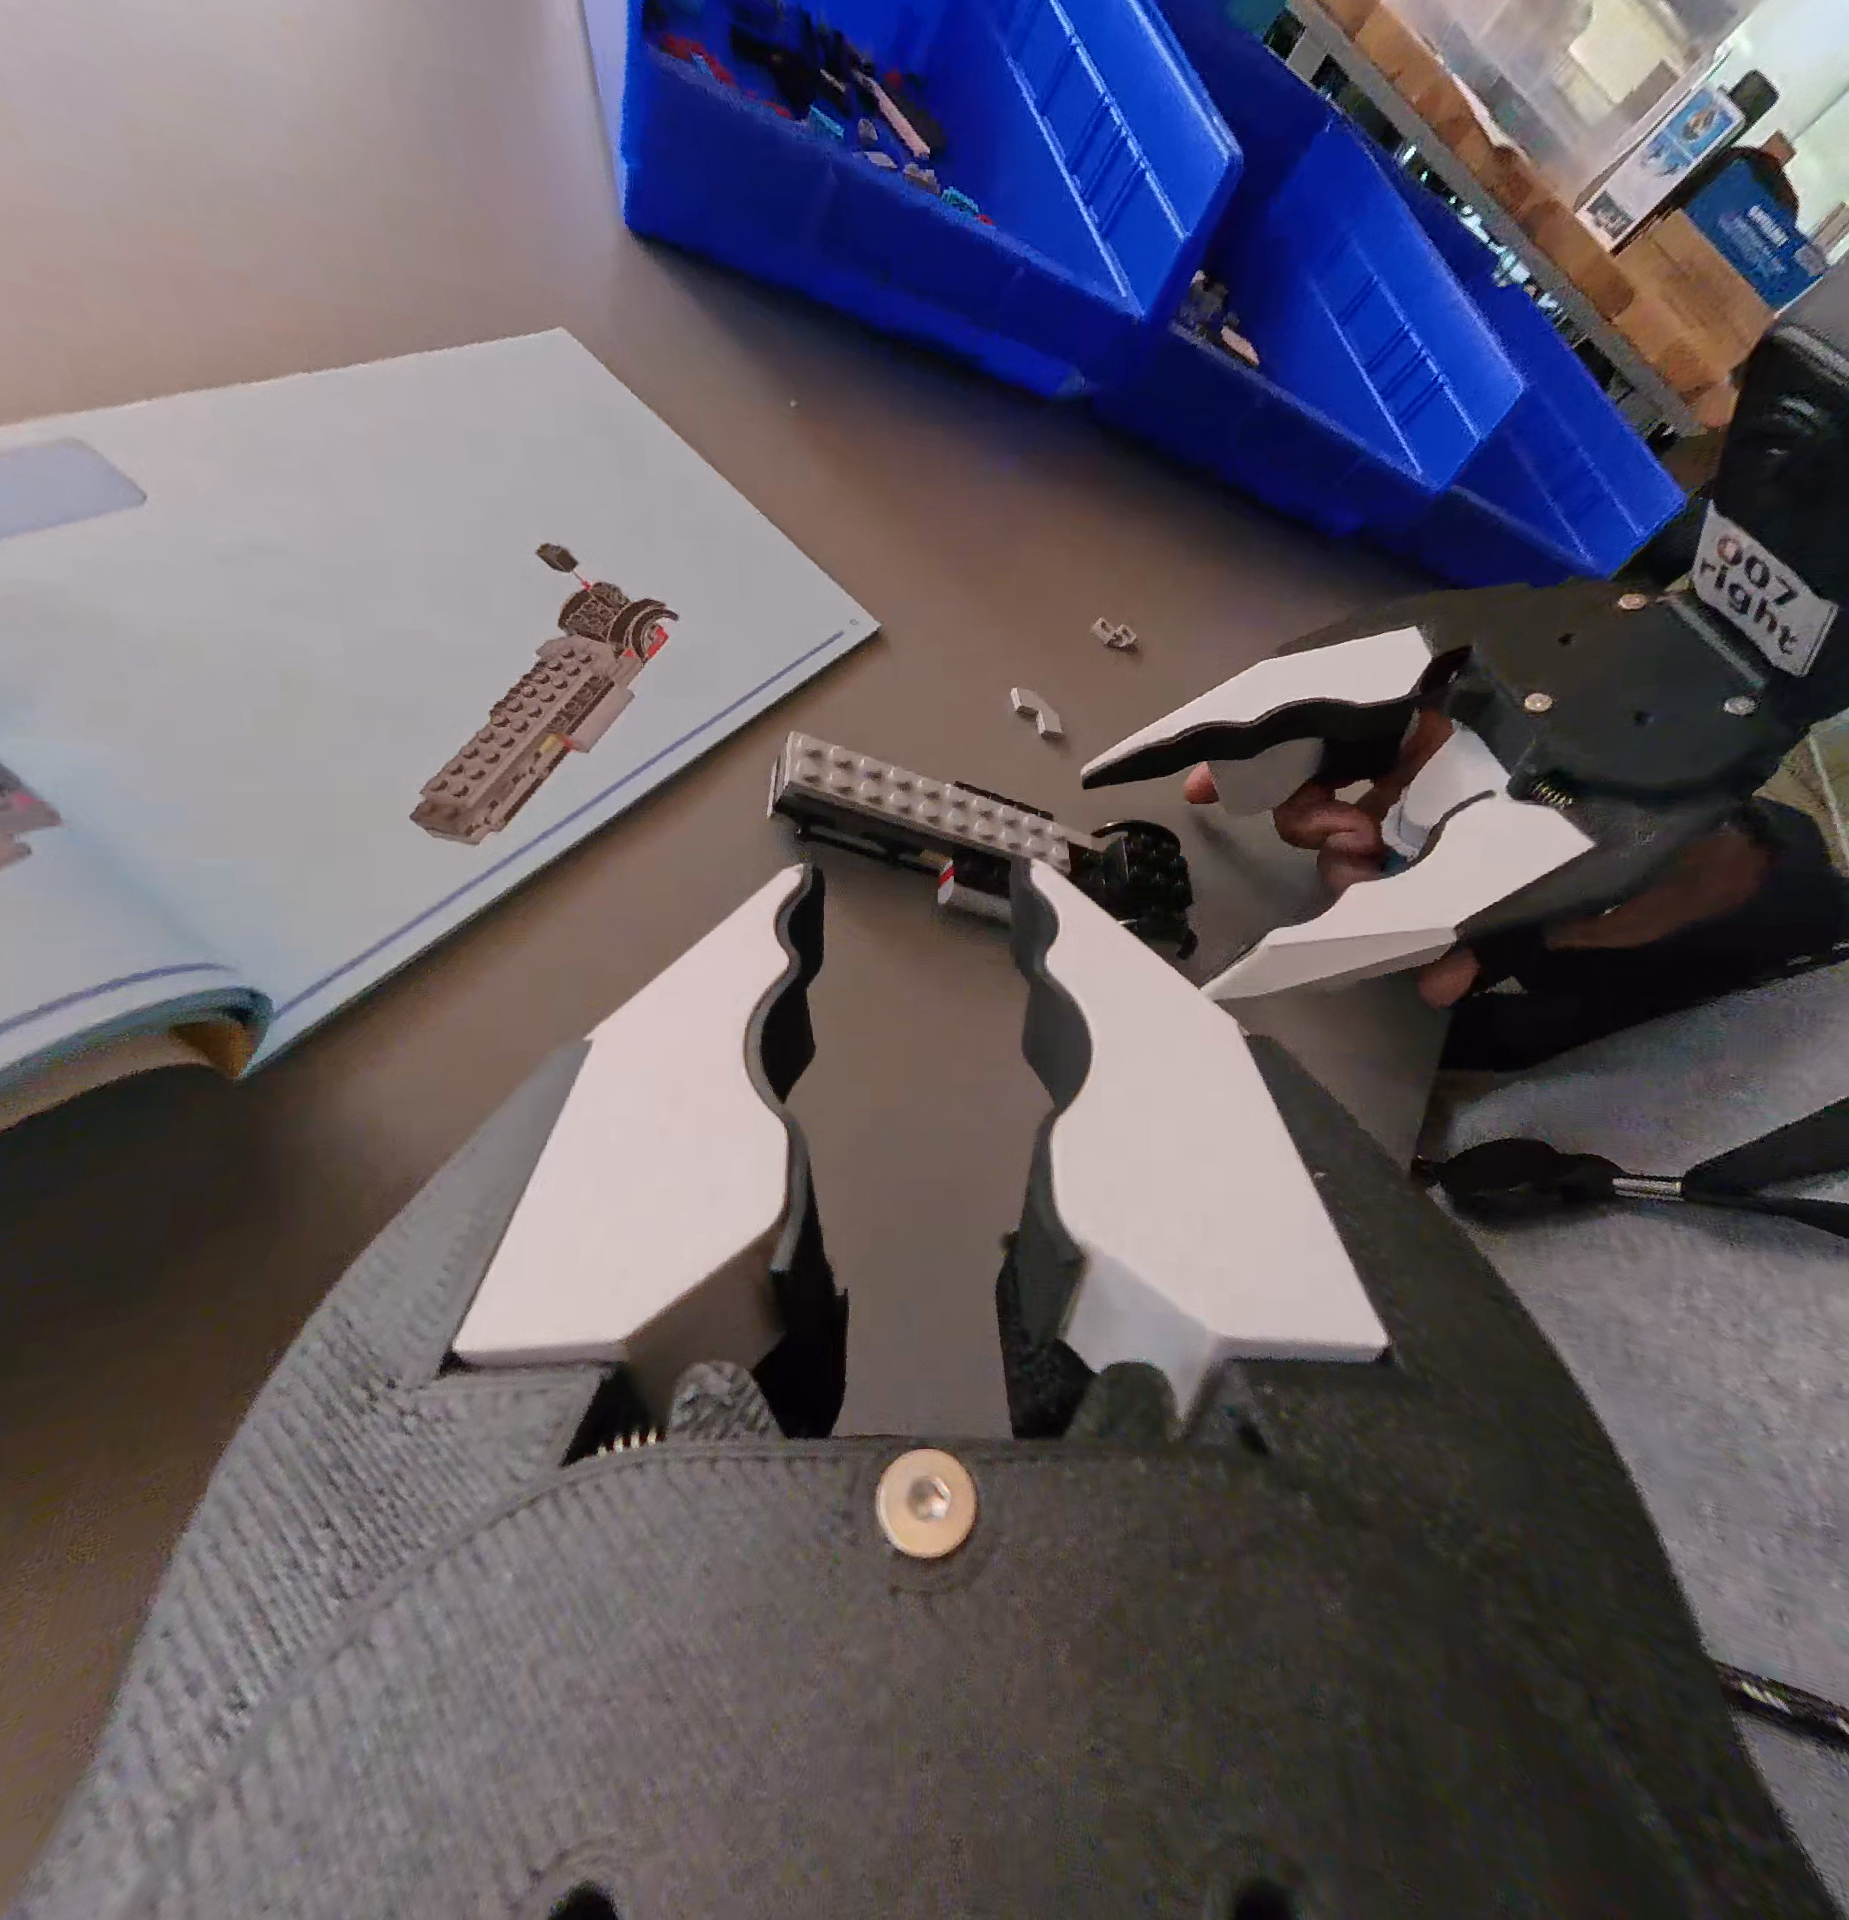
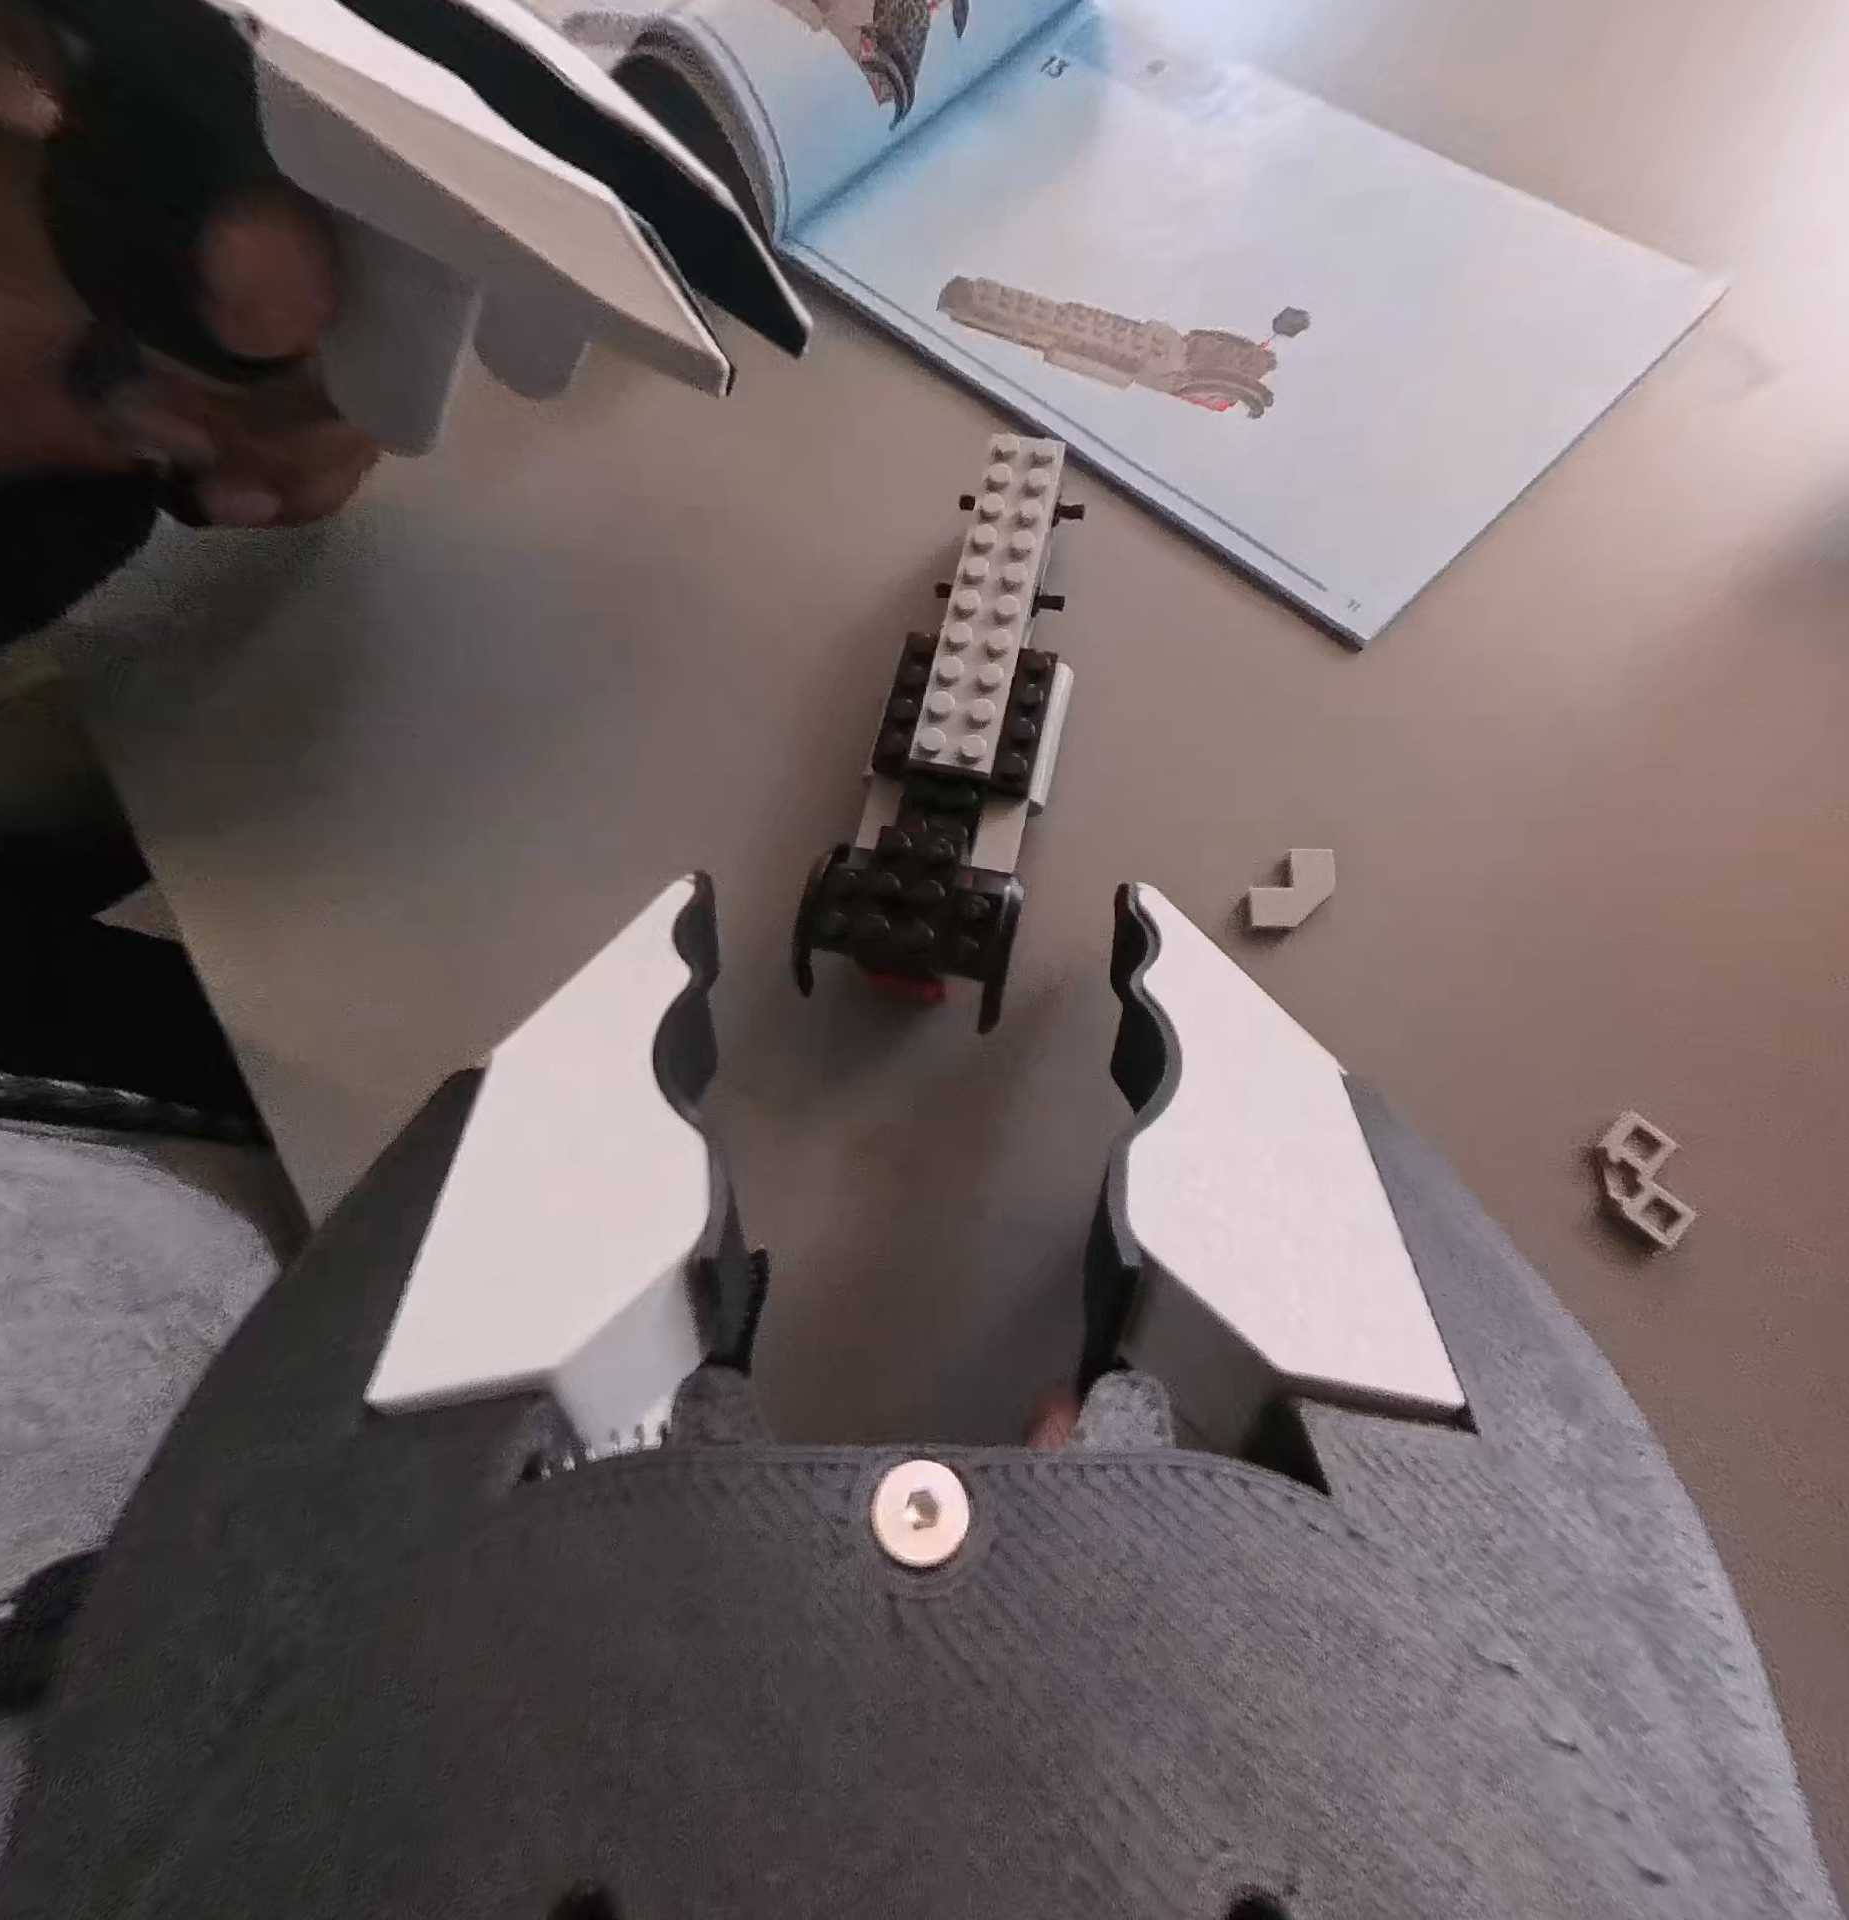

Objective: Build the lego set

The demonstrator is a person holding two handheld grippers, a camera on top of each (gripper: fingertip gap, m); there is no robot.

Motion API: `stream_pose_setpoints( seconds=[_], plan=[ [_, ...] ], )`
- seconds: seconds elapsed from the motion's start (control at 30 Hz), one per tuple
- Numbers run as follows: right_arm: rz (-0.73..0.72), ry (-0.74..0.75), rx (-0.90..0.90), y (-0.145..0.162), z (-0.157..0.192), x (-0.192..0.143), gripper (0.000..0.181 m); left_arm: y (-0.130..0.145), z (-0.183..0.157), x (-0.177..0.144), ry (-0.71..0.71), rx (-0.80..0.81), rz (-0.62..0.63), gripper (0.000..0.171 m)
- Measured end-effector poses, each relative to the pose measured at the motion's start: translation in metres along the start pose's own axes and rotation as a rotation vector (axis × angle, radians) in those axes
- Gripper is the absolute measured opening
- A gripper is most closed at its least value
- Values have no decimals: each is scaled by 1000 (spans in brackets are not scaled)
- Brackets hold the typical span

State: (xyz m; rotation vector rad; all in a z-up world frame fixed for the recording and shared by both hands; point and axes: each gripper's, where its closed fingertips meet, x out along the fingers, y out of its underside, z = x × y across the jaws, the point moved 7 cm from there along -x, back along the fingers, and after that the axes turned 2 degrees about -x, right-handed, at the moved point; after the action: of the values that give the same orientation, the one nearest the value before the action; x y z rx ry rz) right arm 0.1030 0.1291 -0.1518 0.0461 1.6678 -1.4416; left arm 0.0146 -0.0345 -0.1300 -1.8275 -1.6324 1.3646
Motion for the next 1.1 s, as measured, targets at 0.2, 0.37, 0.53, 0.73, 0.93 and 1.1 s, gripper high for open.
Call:
stream_pose_setpoints(
  seconds=[0.2,0.37,0.53,0.73,0.93,1.1],
  plan=[
    [3,38,2,2,-2,-2,70,7,7,-6,38,-32,-32,35],
    [6,10,-14,2,-1,-2,59,7,9,-9,69,-59,-62,35],
    [15,-36,-45,1,-1,-2,46,6,11,-11,93,-87,-72,35],
    [28,-103,-69,1,-10,-2,46,6,12,-12,112,-106,-76,35],
    [46,-204,-154,2,-17,-4,46,7,12,-12,124,-112,-73,35],
    [51,-272,-220,1,-22,-5,46,7,12,-13,152,-128,-69,35]
  ],
)
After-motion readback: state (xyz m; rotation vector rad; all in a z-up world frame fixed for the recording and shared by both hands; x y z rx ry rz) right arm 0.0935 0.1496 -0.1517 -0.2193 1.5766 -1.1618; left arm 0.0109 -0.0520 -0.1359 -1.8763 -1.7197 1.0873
